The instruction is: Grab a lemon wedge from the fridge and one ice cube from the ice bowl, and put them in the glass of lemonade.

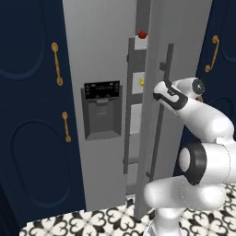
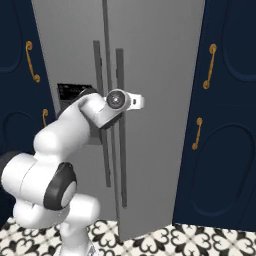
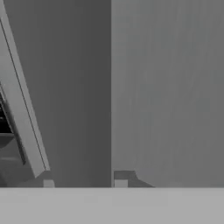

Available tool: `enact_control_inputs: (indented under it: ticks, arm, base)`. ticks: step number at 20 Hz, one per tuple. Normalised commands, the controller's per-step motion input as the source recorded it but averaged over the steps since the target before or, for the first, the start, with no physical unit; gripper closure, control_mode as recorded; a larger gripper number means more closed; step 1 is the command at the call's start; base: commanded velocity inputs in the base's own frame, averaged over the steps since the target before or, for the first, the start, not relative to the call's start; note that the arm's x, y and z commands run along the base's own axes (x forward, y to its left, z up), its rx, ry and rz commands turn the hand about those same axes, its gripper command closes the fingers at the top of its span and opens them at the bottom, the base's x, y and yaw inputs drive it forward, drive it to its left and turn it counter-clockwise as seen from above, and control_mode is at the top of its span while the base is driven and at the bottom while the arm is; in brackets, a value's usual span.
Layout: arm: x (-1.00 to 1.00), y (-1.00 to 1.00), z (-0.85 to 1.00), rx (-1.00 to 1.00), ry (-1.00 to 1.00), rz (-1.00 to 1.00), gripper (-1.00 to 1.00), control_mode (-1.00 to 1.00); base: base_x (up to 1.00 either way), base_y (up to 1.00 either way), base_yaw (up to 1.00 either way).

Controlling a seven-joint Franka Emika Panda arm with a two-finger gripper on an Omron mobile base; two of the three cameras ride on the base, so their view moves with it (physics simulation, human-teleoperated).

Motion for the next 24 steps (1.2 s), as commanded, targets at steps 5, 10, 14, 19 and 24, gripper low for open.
enact_control_inputs:
  ticks: [5,10,14,19,24]
  arm:
    - [-0.71,-1.00,0.05,0.00,0.07,0.00,1.00,-1.00]
    - [-0.55,-0.88,0.25,0.00,0.06,0.00,1.00,-1.00]
    - [-0.41,-0.48,0.52,0.00,0.05,0.00,-1.00,-1.00]
    - [-0.38,-0.07,0.71,0.00,0.04,0.00,-1.00,-1.00]
    - [-0.37,0.35,0.40,-0.15,0.01,0.00,-1.00,-1.00]
  base:
    - [0.00,0.00,0.00]
    - [0.00,0.00,0.00]
    - [0.00,0.00,0.00]
    - [0.00,0.00,0.00]
    - [0.00,0.00,0.00]
